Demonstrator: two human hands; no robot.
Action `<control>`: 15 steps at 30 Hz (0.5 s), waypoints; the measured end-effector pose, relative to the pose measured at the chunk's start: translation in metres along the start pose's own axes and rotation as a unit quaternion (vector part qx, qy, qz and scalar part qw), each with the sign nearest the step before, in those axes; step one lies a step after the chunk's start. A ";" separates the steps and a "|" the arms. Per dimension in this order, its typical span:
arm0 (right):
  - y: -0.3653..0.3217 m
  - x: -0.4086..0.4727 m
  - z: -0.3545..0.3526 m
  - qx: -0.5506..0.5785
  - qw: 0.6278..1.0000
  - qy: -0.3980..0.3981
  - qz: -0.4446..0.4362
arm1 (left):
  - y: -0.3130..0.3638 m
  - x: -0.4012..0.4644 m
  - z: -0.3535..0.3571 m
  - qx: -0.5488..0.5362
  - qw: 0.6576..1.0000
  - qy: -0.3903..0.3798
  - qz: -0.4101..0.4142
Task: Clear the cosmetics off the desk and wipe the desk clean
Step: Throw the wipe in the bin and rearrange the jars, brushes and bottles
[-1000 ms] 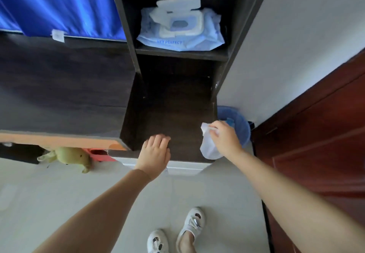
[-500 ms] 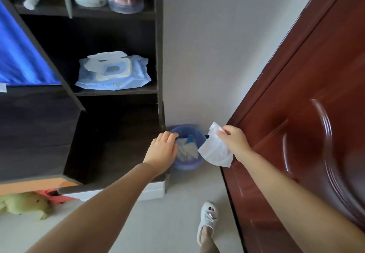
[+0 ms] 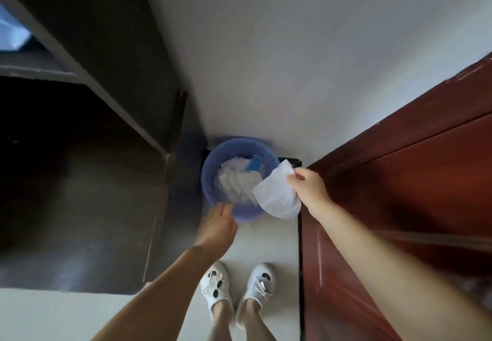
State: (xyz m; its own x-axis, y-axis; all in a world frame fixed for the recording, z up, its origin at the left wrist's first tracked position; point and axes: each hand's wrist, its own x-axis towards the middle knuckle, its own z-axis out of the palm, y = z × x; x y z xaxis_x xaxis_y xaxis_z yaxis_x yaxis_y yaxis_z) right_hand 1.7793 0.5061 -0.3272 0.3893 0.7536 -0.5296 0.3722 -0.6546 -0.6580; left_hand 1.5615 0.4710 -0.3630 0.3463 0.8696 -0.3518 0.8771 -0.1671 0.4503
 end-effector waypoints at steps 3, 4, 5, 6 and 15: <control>0.032 0.067 0.037 0.031 0.999 0.013 0.000 | -0.031 0.036 0.068 0.023 1.000 0.002 -0.004; 0.042 0.086 0.051 0.039 0.999 0.016 -0.004 | -0.039 0.046 0.087 0.033 0.999 -0.005 0.000; 0.051 0.102 0.064 0.038 0.999 0.016 -0.015 | -0.045 0.056 0.104 0.037 0.999 -0.017 0.005; 0.062 0.117 0.079 0.029 0.999 0.014 -0.029 | -0.052 0.064 0.120 0.036 0.999 -0.029 0.008; 0.127 0.161 0.181 0.059 0.995 -0.084 0.011 | -0.115 0.077 0.198 0.120 0.992 -0.025 0.029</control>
State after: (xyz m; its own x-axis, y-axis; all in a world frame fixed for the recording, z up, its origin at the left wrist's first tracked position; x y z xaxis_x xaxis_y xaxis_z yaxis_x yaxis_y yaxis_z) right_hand 1.7364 0.5550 -0.5929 0.2459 0.7455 -0.6195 0.2609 -0.6664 -0.6984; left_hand 1.5537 0.4653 -0.6044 0.4098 0.8324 -0.3731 0.9069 -0.3279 0.2644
